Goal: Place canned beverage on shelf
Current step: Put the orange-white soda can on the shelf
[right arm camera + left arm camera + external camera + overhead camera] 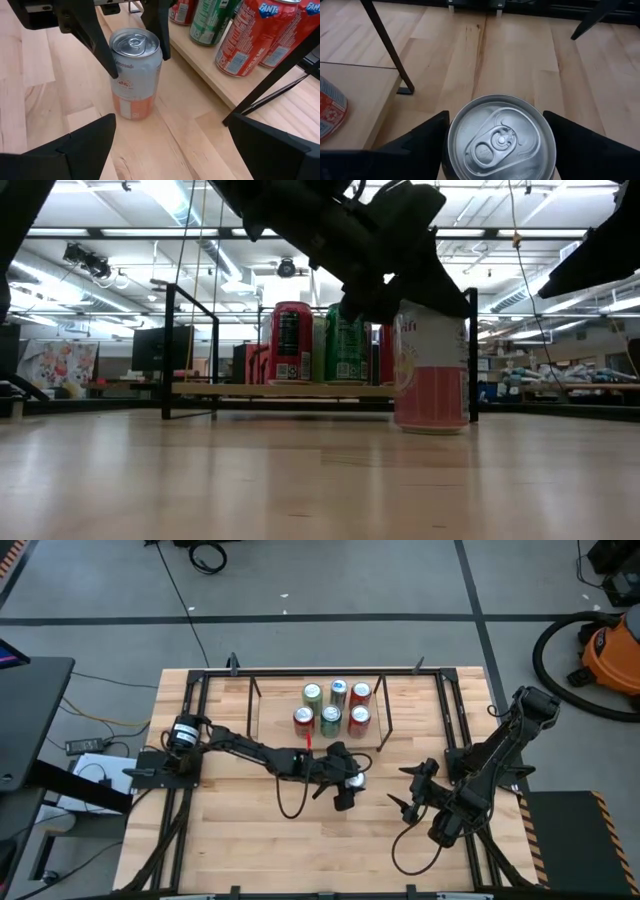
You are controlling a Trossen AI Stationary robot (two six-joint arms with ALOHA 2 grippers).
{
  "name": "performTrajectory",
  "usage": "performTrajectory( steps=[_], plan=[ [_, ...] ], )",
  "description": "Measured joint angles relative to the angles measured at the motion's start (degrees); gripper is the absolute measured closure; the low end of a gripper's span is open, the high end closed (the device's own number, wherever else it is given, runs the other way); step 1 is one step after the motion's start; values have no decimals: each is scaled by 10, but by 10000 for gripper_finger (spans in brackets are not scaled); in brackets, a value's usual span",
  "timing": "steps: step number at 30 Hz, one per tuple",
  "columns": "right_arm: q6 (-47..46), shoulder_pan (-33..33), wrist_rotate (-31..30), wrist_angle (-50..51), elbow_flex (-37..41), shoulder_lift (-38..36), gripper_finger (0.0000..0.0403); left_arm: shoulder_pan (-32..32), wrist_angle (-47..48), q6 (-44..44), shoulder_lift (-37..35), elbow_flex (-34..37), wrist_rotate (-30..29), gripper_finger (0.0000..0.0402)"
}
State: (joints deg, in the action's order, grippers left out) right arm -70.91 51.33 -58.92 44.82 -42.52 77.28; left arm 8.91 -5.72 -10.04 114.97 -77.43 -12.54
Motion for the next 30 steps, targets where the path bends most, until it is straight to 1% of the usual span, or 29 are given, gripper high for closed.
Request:
performTrajectory(
  steps=[3,6,9,12,17,22,27,30],
  plan=[
    [0,1,0,0,0,0,7,-1,14,0,-7,0,12,108],
    [0,4,0,0,0,0,7,-5,56,2,-30,1,33,108],
    [0,5,0,-2,0,0,7,-8,107,4,-68,1,50,108],
    [1,5,0,-2,0,0,7,-10,152,4,-116,1,54,104],
    [1,5,0,-10,0,0,7,-13,215,30,-210,1,47,99],
    [10,7,0,-26,0,0,7,-29,320,66,-289,0,38,98],
    [21,11,0,-36,0,0,7,-47,439,83,-338,0,19,97],
    [24,11,-1,-39,-1,0,7,-61,471,84,-357,1,19,96]
  ],
)
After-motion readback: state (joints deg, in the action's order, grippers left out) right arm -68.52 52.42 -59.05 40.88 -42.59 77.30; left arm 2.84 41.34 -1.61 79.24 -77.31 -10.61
